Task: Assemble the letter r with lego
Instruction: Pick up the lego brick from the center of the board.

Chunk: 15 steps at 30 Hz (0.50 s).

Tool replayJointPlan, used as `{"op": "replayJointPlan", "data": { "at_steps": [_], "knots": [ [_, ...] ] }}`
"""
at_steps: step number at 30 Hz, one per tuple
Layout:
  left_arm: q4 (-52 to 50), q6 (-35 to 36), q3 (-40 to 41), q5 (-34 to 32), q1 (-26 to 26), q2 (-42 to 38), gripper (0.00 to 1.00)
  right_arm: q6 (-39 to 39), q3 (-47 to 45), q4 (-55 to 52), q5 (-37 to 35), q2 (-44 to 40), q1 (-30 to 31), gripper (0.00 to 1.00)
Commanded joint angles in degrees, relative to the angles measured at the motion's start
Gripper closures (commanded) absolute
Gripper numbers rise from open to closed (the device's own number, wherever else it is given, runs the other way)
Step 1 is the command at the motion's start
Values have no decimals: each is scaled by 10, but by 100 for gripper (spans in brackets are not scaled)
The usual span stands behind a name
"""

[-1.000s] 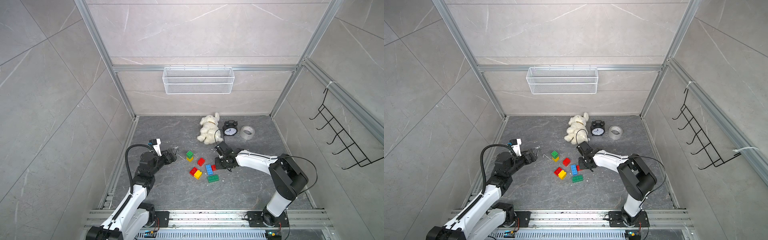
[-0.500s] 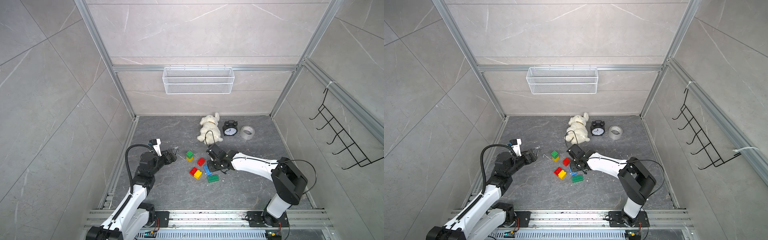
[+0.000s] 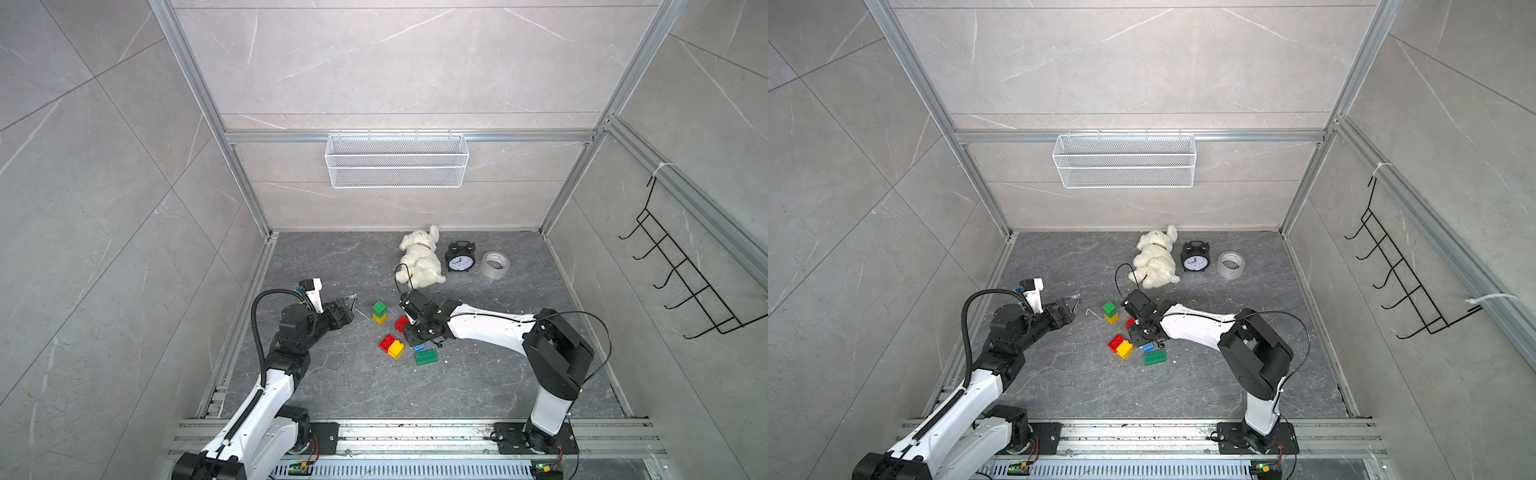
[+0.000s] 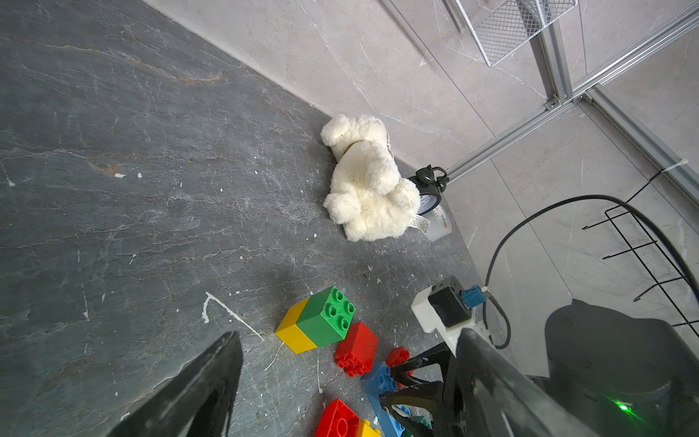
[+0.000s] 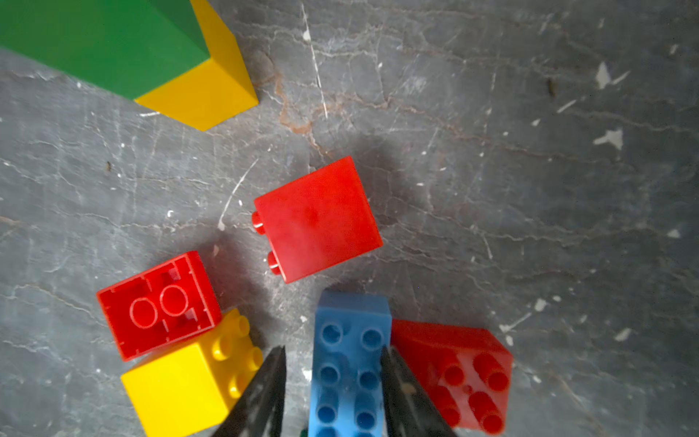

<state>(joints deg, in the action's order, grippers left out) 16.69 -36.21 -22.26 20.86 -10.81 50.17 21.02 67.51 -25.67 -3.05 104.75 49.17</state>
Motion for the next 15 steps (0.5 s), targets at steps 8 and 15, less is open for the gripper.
{"op": "replayJointPlan", "data": {
  "at_steps": [8,15],
  "knots": [
    [4,9,-9,-10,3,-5,9,-22,9,-30,-29,23,13,55],
    [6,8,-9,-11,3,0,9,-25,-2,-29,-79,6,24,55]
  ]
}}
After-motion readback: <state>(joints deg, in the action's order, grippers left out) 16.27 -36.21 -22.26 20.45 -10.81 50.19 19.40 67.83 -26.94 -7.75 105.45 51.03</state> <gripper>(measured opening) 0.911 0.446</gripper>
